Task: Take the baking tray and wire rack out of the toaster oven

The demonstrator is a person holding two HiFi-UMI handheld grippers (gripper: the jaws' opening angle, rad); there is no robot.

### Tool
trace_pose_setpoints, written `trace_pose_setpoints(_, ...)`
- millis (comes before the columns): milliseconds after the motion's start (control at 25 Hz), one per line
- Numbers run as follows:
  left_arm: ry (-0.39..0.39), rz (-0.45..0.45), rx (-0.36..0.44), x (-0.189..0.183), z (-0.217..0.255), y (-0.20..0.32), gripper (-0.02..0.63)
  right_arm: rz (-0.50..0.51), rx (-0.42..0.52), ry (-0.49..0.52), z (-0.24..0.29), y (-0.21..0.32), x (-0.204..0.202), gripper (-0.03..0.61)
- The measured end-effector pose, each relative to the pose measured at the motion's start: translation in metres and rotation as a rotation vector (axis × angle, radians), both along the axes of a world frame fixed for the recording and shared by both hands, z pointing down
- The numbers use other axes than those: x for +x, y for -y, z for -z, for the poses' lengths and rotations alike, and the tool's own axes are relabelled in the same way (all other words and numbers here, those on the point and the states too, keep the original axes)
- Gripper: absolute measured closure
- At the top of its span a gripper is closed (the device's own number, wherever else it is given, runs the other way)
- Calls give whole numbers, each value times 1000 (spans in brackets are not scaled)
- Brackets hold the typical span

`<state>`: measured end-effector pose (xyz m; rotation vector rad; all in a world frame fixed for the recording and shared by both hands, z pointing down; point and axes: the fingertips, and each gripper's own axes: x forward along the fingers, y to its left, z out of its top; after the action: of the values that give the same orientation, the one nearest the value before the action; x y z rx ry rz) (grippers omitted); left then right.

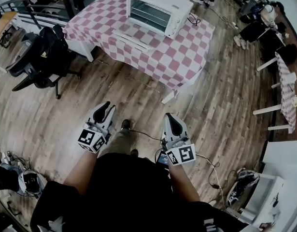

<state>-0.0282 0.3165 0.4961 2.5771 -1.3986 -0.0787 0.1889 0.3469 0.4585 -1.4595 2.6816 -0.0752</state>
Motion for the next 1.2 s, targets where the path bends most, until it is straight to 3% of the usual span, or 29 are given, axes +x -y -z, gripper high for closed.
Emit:
trace_pose_setpoints(240,-18,16,3,-17,0,86,517,-35,-35,-7,-1,79,-9,575)
trace_pose_setpoints(600,1,-84,37,-16,16,211,517,-107,-40,-67,16,199,-31,575)
trace_pose_setpoints(880,-27,-121,0,-5,11,269,517,-80,-58,-20,10,251,-38,575)
trace_pose_setpoints(1200,-55,-99,-57,5,6,352,517,-69,-84,11,-3,336,-28,575)
